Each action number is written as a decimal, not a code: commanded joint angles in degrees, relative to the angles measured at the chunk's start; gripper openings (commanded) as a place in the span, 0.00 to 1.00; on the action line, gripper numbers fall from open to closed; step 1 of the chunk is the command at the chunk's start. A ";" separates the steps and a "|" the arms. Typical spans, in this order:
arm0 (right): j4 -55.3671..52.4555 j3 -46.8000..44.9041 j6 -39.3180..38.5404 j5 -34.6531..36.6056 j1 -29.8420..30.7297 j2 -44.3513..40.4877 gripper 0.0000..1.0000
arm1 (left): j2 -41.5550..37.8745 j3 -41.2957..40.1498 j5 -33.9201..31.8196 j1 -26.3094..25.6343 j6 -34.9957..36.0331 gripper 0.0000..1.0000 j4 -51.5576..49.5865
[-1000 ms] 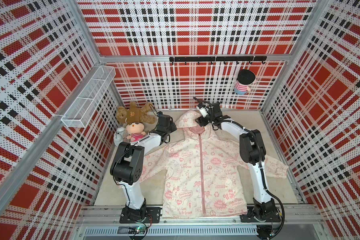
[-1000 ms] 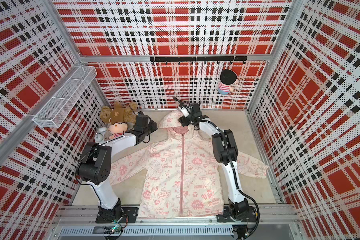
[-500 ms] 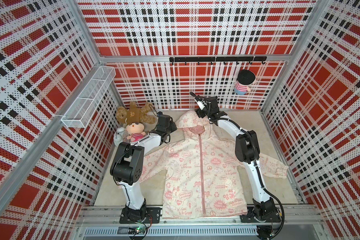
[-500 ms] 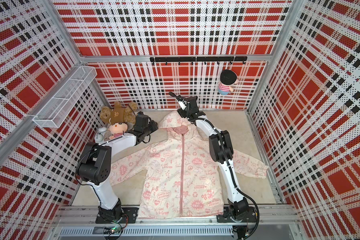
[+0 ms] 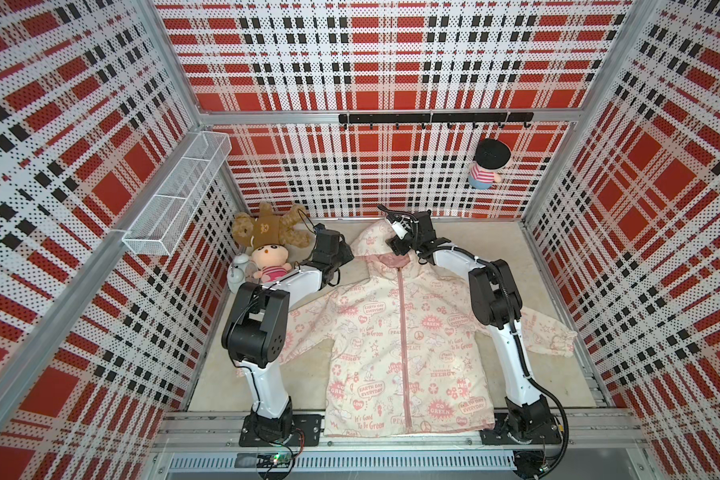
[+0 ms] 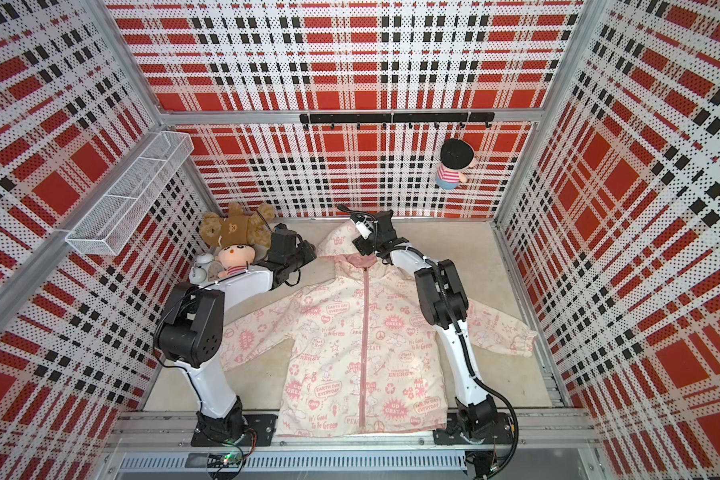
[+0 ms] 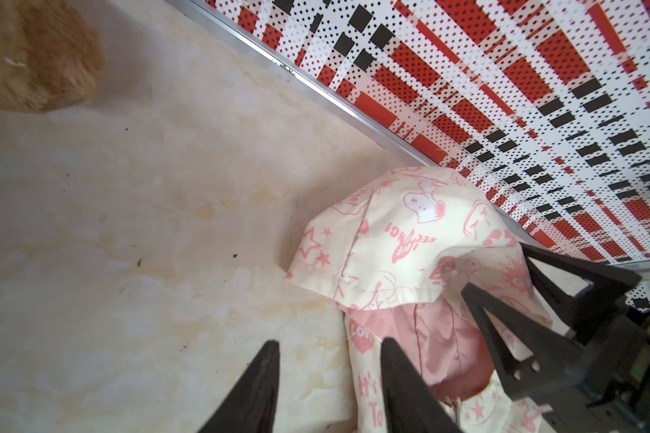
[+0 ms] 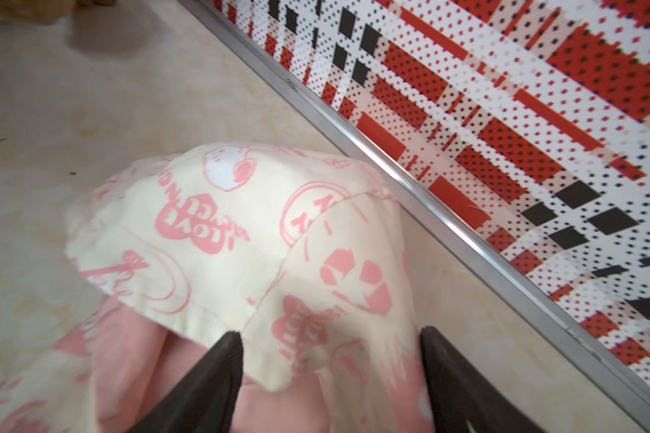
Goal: Unzip the jacket
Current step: Flatten out the jacket at the center of the board.
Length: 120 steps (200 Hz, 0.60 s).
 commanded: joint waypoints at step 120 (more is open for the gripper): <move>-14.47 15.43 1.36 -7.72 1.94 6.49 0.73 | 1.15 -1.34 0.85 0.69 -0.41 0.40 2.74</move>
